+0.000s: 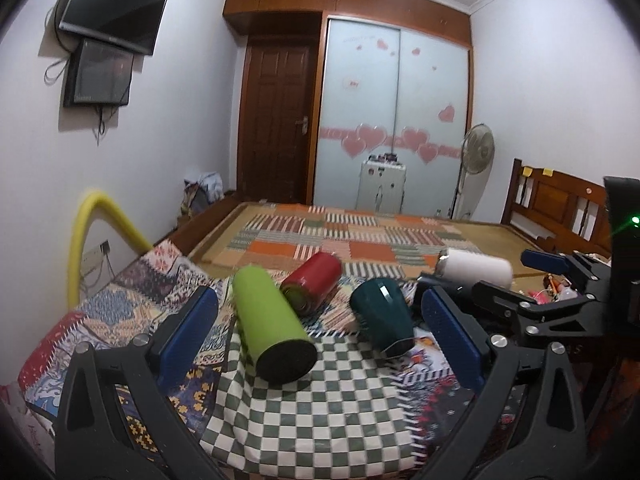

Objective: Flip cup upright
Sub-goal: 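Move the right tool toward the dark green mug lying on its side, then close the right gripper on the dark green mug's body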

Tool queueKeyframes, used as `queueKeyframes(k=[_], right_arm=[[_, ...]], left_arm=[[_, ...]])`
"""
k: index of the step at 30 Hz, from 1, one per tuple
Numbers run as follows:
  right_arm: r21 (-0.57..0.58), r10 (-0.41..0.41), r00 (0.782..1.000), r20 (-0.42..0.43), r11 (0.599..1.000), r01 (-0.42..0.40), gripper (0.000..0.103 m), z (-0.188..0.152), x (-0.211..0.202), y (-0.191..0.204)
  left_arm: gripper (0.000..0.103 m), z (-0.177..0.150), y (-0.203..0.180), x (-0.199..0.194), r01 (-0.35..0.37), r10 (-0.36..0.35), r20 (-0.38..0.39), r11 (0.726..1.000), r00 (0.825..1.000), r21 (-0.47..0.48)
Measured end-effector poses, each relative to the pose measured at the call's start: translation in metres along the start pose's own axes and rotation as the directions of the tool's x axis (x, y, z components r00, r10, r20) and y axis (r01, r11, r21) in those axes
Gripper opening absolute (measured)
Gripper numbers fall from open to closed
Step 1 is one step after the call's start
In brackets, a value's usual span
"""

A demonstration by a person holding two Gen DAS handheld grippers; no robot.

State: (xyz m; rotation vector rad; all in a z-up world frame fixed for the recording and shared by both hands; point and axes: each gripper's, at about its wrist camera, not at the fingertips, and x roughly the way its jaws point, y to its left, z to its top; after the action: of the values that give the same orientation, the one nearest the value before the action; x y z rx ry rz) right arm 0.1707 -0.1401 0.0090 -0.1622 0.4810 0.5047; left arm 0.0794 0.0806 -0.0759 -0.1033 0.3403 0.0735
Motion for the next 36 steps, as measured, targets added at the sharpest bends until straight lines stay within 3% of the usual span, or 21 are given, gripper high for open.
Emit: queueKeyframes(k=[10,20,29,36], right_arm=[[-0.053,0.081,0.975,-0.209,0.994,-0.094,0.102,-0.002,0.078,0.014],[-0.057,0.100,0.938,-0.332,0.990,-0.126,0.100,-0.004,0.124,0.016],[-0.071,0.107,0.895,-0.434,0.986,-0.152,0.087,-0.006,0.152,0.026],[-0.054,0.116,0.875,-0.469,0.986,-0.159,0.076,-0.009,0.161,0.024]], left_arm=[[0.103,-0.021,0.020,0.044,-0.043,0.042,-0.088,0.999,0.995,-0.004],[0.103,-0.036,0.031,0.061,-0.053,0.048,-0.135,0.998,0.990,-0.030],[0.103,-0.041,0.034,0.064,-0.057,0.051,-0.132,0.997,0.990,-0.043],[0.103,-0.043,0.036,0.065,-0.061,0.055,-0.134,0.997,0.989,-0.040]])
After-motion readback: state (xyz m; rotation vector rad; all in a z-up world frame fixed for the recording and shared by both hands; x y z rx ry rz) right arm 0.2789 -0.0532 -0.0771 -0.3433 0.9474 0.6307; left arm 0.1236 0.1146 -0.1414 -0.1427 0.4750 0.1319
